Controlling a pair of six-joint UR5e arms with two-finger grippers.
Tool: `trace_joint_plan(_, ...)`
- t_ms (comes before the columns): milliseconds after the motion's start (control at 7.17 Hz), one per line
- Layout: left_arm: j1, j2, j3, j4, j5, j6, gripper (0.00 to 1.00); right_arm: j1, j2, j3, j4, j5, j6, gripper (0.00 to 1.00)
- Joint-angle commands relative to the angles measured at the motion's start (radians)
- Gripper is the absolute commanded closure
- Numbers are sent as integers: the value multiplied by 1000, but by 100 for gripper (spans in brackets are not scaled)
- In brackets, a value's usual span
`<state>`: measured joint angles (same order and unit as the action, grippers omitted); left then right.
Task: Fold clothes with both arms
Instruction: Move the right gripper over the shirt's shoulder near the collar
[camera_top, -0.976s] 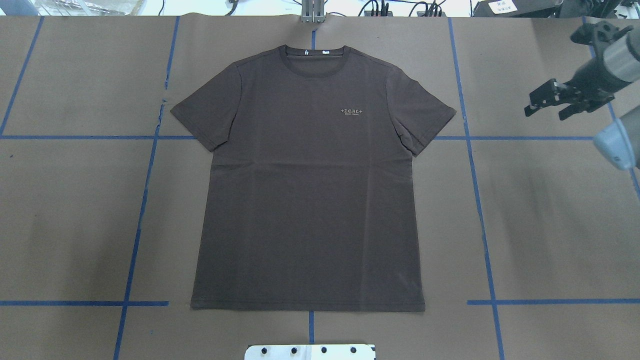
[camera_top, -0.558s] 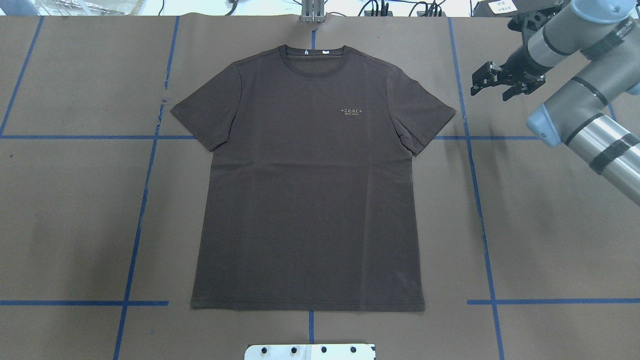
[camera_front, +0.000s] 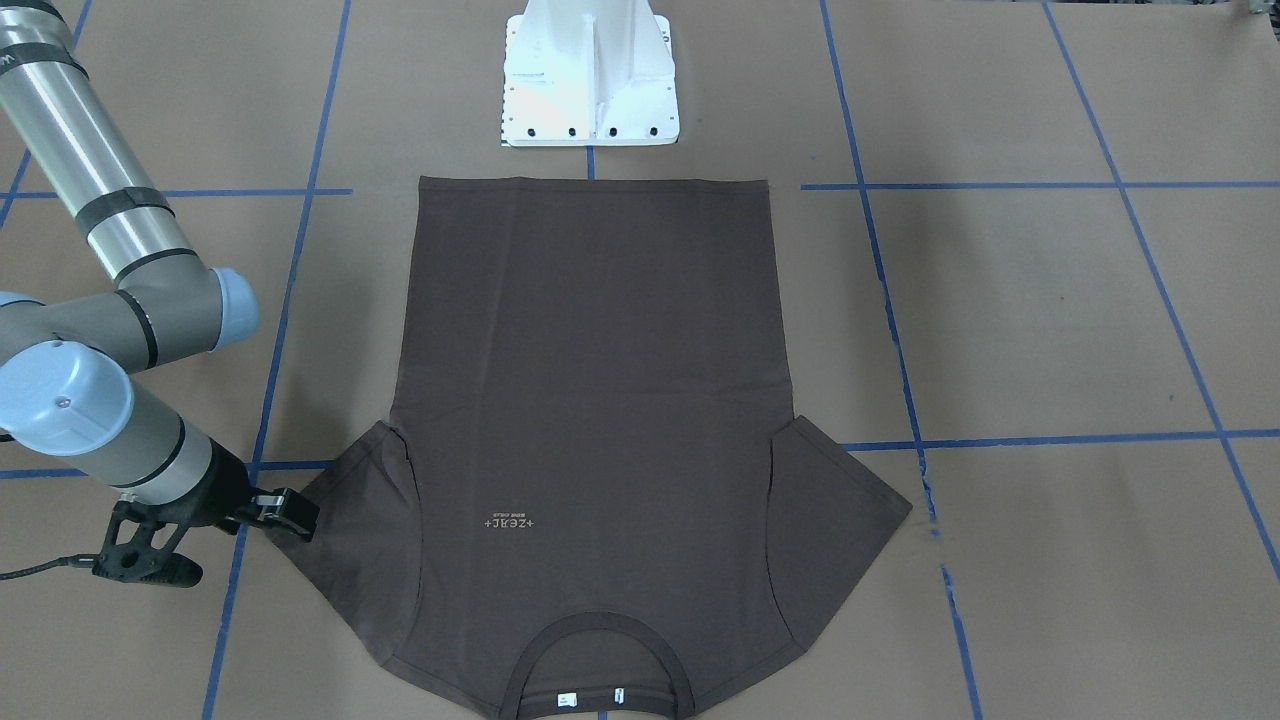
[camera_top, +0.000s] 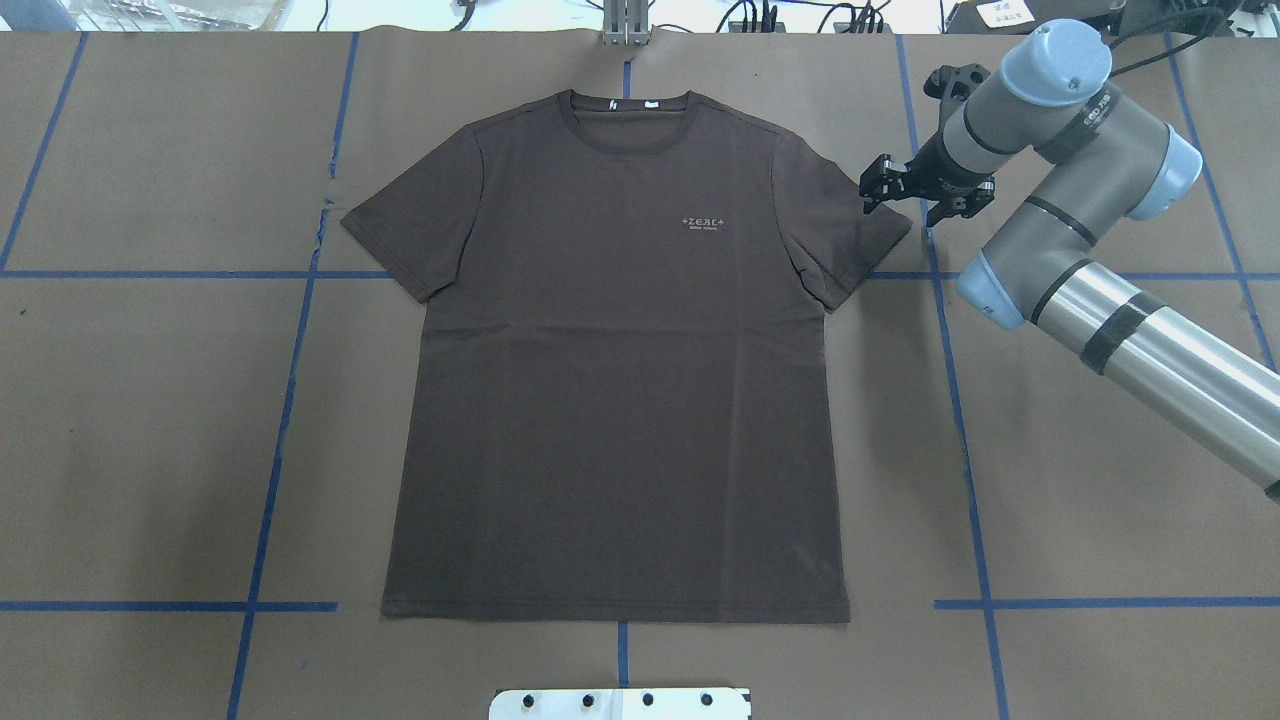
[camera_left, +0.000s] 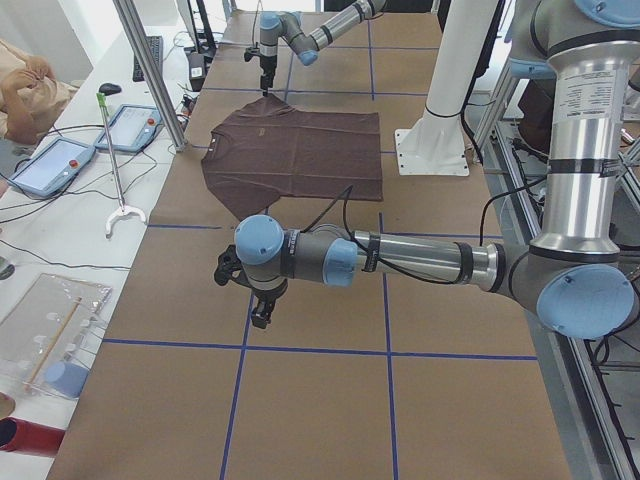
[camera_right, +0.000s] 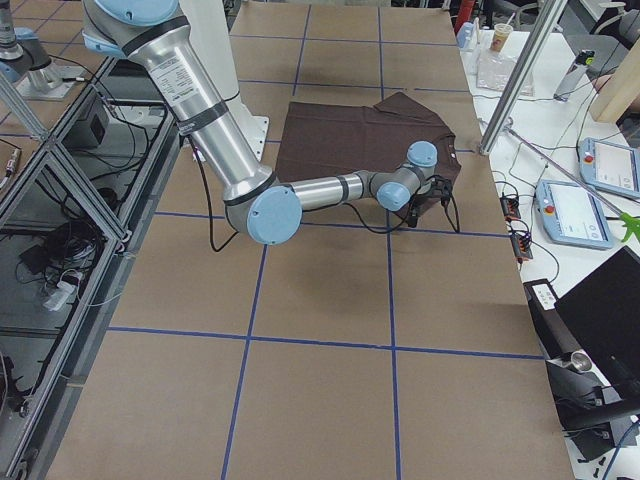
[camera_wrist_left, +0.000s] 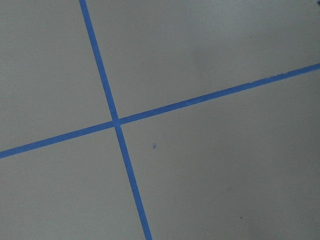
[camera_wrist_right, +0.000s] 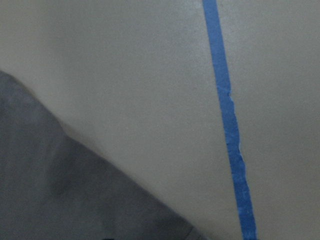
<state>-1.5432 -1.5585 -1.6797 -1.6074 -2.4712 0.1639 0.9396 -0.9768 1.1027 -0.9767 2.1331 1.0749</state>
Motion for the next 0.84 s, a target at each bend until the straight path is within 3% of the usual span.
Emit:
trace_joint_plan(0, 0, 0, -1, 0, 0, 0, 0, -4, 0, -3, 0, -4, 35, 48)
trace_joint_plan(139, 0, 0, -5, 1, 0, -1, 0, -2, -5, -1, 0, -2, 36, 80)
trace_joint_plan(279, 0, 0, -5, 1, 0, 0, 0, 1, -5, 8, -2, 4, 34, 100)
trace_joint_plan(558, 0, 0, -6, 1, 1, 2, 0, 2, 6, 29, -8, 33, 37, 100)
trace_joint_plan(697, 0, 0, -6, 1, 1, 2, 0, 1, 73, 32, -52, 53, 60, 100)
